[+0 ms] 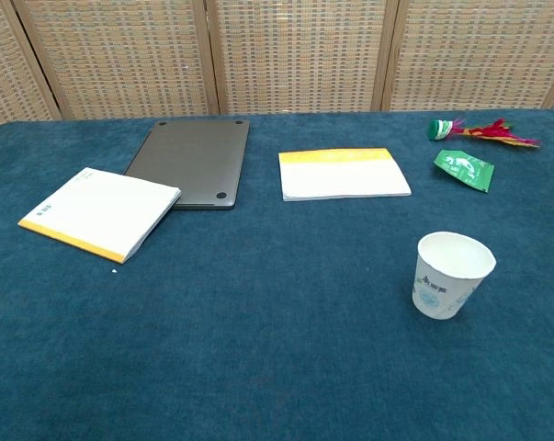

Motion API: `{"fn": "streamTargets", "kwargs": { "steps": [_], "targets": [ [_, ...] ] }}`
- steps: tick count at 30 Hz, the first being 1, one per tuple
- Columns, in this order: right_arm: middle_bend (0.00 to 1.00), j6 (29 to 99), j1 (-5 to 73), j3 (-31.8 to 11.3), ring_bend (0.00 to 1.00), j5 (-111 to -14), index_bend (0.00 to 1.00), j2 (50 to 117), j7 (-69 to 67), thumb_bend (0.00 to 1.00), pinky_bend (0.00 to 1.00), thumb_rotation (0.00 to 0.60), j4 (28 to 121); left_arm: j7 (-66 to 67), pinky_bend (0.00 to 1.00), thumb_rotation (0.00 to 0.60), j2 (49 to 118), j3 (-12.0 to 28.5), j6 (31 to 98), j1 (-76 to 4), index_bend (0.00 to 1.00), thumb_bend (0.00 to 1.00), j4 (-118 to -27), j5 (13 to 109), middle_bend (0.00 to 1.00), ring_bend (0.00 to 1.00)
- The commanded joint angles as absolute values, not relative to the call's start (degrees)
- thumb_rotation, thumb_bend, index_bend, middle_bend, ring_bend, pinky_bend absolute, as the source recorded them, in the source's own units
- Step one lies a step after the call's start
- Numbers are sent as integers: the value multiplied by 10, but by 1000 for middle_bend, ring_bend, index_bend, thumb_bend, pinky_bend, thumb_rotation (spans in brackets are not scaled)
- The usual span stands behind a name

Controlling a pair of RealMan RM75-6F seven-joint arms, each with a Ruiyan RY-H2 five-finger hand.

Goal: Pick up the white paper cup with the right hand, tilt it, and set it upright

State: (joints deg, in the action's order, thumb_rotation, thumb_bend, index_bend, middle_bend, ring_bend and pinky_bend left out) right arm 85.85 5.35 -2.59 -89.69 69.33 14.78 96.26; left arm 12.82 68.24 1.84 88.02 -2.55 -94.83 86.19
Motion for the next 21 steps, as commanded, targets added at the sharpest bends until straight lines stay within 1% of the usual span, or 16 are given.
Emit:
{"fn": "streamTargets", "kwargs": {
  "steps": [1,21],
  "targets": [
    [0,854,55,-23,0,-899,0,691,146,92,0,600,962,129,0,600,681,18,881,-25,0,98,-950,863,0,0],
    [0,852,57,-17,0,-913,0,689,141,92,0,600,969,130,0,600,677,16,882,-24,0,98,-955,865,0,0]
  ]
}}
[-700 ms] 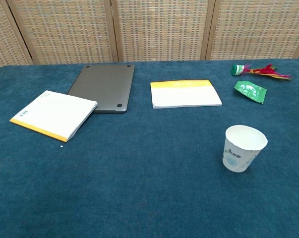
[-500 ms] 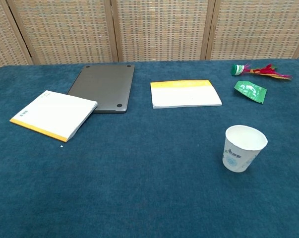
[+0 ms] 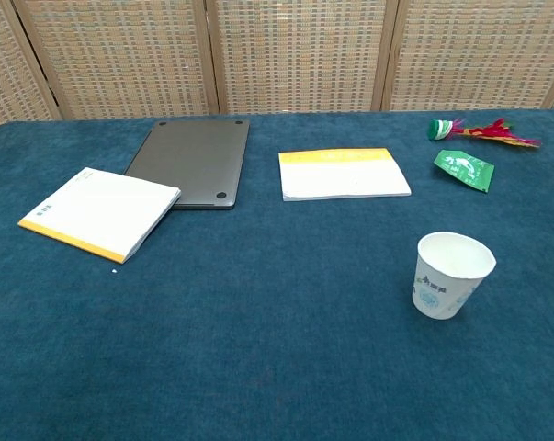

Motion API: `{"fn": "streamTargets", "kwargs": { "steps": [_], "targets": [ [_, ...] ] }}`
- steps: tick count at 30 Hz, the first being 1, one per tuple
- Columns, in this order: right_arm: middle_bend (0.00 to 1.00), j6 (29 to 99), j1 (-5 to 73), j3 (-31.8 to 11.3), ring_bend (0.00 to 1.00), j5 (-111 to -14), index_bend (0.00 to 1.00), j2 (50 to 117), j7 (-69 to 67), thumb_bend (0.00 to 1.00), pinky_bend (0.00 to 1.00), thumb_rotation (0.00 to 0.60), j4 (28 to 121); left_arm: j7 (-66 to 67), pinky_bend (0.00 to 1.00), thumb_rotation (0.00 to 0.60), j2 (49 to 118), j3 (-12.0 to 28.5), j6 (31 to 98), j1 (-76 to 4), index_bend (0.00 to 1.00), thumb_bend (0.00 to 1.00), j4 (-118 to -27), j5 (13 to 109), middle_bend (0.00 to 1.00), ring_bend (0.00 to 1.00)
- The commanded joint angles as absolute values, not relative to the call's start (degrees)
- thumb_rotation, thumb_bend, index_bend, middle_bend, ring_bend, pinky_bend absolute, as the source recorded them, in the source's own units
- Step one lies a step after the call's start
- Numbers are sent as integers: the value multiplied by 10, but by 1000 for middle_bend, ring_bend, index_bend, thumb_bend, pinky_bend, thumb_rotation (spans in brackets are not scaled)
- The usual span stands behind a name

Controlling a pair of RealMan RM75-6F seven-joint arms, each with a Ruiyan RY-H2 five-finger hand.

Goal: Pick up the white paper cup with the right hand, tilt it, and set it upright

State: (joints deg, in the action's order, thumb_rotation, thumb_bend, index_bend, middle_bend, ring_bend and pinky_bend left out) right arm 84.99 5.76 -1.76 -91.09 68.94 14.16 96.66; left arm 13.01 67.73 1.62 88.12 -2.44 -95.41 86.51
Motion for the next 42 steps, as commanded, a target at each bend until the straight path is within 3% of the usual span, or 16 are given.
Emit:
{"fn": "streamTargets", "kwargs": {
  "steps": [1,10,16,26,42],
  "targets": [
    [0,853,57,-16,0,-916,0,689,139,92,0,600,970,130,0,600,676,16,882,-23,0,99,-955,865,0,0],
    [0,841,75,-20,0,-938,2,693,131,91,0,600,987,130,0,600,675,15,879,-24,0,99,-957,863,0,0],
    [0,786,117,-38,0,-926,87,707,156,118,0,600,1016,127,0,600,674,16,880,-24,0,99,-957,864,0,0],
    [0,697,169,-60,0,-850,117,741,229,191,0,600,1043,121,0,600,674,18,873,-27,0,99,-955,858,0,0],
    [0,645,217,-77,0,-742,181,783,323,221,0,600,1052,126,0,600,676,16,867,-29,0,99,-955,857,0,0]
  ]
}}
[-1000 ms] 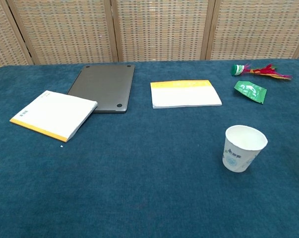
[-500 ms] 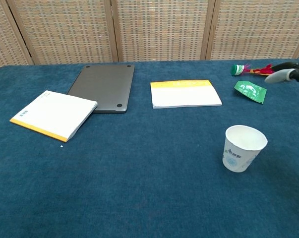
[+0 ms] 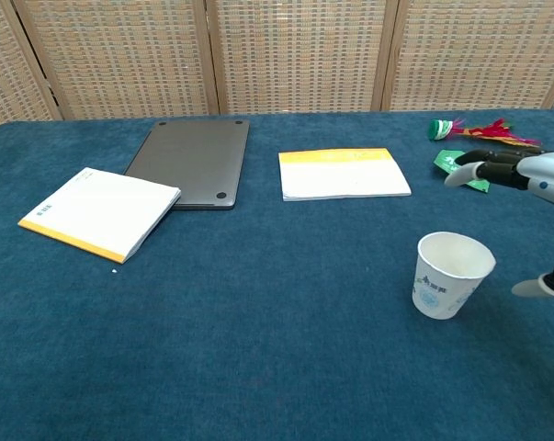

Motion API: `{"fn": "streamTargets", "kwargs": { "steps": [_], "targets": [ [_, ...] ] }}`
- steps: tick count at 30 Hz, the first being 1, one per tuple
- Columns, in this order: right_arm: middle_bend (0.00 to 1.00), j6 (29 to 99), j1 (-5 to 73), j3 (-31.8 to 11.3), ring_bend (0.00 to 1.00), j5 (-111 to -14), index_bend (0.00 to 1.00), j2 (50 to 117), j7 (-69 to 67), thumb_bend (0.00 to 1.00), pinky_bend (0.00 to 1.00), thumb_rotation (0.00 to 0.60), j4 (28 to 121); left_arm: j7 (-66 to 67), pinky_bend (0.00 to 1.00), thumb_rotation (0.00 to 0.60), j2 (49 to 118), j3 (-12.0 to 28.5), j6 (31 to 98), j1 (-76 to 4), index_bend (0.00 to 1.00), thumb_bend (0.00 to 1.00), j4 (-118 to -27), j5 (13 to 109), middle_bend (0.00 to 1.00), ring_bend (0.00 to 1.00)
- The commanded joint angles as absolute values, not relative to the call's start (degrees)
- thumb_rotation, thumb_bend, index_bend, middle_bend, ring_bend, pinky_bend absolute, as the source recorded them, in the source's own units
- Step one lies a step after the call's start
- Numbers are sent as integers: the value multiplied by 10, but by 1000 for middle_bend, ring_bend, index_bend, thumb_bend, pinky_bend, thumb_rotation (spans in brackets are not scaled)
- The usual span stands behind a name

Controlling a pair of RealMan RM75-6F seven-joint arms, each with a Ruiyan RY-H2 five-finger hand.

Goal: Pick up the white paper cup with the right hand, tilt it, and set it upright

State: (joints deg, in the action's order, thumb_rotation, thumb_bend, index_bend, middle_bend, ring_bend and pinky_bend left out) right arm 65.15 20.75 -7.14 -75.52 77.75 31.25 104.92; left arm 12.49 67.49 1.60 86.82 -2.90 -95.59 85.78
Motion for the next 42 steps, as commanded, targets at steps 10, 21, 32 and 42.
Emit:
{"fn": "streamTargets", "kwargs": {
  "steps": [10,21,32,42],
  "targets": [
    [0,627,246,-80,0,-693,262,806,353,228,0,600,1028,129,0,600,677,15,868,-30,0,100,-956,858,0,0],
    [1,614,273,-77,0,-635,316,836,384,228,0,600,1004,130,0,600,678,15,864,-32,0,100,-955,856,0,0],
    [116,635,281,-75,0,-652,495,849,354,247,30,600,997,134,0,600,682,14,859,-34,0,100,-953,855,0,0],
    [117,601,305,-114,0,-631,501,831,271,248,30,600,994,137,0,600,684,13,858,-35,0,100,-951,855,0,0]
  ]
}}
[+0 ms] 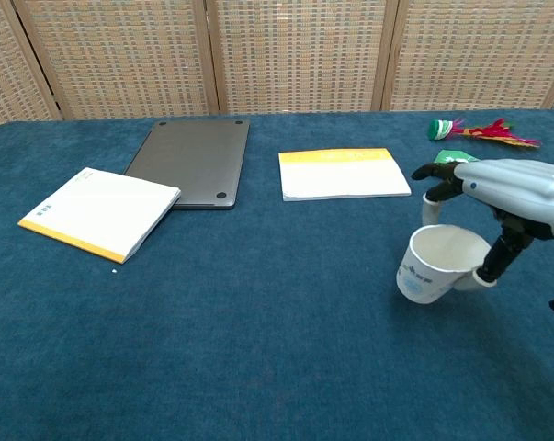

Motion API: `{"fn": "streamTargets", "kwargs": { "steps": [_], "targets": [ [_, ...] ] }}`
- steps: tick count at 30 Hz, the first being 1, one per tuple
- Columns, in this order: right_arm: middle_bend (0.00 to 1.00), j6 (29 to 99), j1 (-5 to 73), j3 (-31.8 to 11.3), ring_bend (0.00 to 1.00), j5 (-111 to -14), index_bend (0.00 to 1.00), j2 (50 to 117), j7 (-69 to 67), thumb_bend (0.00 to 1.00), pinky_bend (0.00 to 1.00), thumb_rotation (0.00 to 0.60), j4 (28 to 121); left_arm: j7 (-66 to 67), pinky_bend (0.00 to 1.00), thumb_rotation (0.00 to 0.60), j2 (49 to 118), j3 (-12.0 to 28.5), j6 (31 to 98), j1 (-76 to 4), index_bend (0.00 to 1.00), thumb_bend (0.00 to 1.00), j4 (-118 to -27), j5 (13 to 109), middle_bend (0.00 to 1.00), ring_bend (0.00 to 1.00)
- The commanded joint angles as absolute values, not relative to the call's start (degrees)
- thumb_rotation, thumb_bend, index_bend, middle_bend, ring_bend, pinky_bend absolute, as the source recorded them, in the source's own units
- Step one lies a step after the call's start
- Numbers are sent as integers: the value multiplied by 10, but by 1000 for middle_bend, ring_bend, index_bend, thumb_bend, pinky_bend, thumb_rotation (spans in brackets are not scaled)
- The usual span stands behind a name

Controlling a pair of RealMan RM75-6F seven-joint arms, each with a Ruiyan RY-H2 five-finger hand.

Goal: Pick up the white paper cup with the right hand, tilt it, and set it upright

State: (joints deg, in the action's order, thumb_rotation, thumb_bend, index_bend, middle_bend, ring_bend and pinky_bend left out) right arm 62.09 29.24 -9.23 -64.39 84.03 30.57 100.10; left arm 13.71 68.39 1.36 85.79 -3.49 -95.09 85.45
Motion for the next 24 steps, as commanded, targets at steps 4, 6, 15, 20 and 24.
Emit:
{"fn": "streamTargets", "kwargs": {
  "steps": [4,6,15,20,24],
  "targets": [
    [115,579,318,-129,0,-613,503,828,237,248,29,600,969,138,0,600,684,14,860,-34,0,101,-951,855,0,0],
    [115,568,324,-134,0,-603,501,828,224,247,30,600,954,138,0,600,684,14,860,-34,0,101,-951,854,0,0],
    [113,527,347,-146,0,-561,502,841,172,248,15,600,901,145,0,600,687,14,858,-35,0,101,-950,851,0,0],
    [101,507,355,-143,0,-546,495,845,152,248,7,600,884,147,0,600,688,14,858,-35,0,101,-950,851,0,0],
    [84,504,361,-137,0,-535,486,848,154,248,0,600,861,146,0,600,688,14,860,-35,0,101,-950,852,0,0]
  ]
}}
